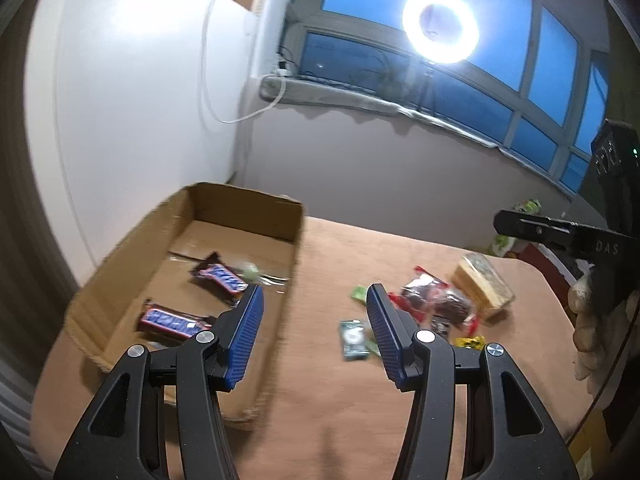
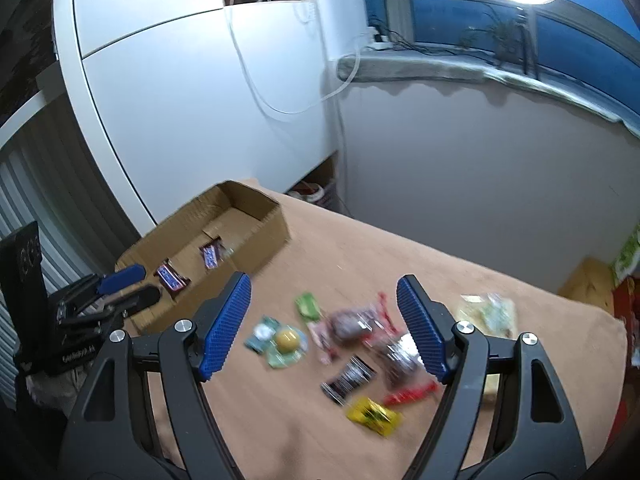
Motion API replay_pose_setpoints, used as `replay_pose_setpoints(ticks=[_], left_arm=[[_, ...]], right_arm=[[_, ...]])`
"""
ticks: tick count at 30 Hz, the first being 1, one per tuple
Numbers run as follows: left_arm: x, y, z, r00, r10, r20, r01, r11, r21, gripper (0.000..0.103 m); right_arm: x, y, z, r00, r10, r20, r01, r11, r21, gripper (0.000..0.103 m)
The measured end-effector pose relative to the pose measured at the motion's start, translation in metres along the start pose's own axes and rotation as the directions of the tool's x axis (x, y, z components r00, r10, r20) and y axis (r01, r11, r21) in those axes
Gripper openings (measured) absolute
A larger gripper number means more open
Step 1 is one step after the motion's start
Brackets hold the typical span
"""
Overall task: Organize snacks
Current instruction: 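Move both open tools back over the snack pile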
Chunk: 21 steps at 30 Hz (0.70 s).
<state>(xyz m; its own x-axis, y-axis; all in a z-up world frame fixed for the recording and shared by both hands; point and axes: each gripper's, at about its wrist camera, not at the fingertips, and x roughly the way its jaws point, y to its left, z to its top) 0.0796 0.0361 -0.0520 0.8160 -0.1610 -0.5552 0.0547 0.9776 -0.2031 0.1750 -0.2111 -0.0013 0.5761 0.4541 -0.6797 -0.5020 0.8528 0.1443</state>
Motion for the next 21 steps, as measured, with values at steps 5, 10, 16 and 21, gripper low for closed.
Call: replay_pose_setpoints(ticks=[5, 10, 16, 21], left_arm=[[0.013, -0.025, -0.005, 0.999, -0.045, -0.028, 0.046, 0.998, 0.036, 0.053], [0.027, -0.046, -0.012, 0.995, -0.078, -0.067, 0.083, 0.994, 0.072, 0.053], [0.047, -0.057, -0.019, 0.99, -0.085, -0.115, 0.095, 0.992, 0.084, 0.052], [0.065, -0.063, -0.023, 0.984, -0.078, -0.159, 0.095, 0.99, 0.101, 0.046]], right_arm=[[-0.014, -0.025, -0.026, 0.999, -0.027, -0.029, 0.028, 1.0, 0.015, 0.078], [-0.014, -0.034, -0.055, 0.996, -0.035, -0.084, 0.034, 0.999, -0.015, 0.078], [0.001, -0.033, -0.088, 0.988, 0.0, -0.157, -0.011, 0.998, -0.068, 0.078], [0.02, -0.03, -0.107, 0.978, 0.011, -0.208, -0.033, 0.994, -0.106, 0.078]])
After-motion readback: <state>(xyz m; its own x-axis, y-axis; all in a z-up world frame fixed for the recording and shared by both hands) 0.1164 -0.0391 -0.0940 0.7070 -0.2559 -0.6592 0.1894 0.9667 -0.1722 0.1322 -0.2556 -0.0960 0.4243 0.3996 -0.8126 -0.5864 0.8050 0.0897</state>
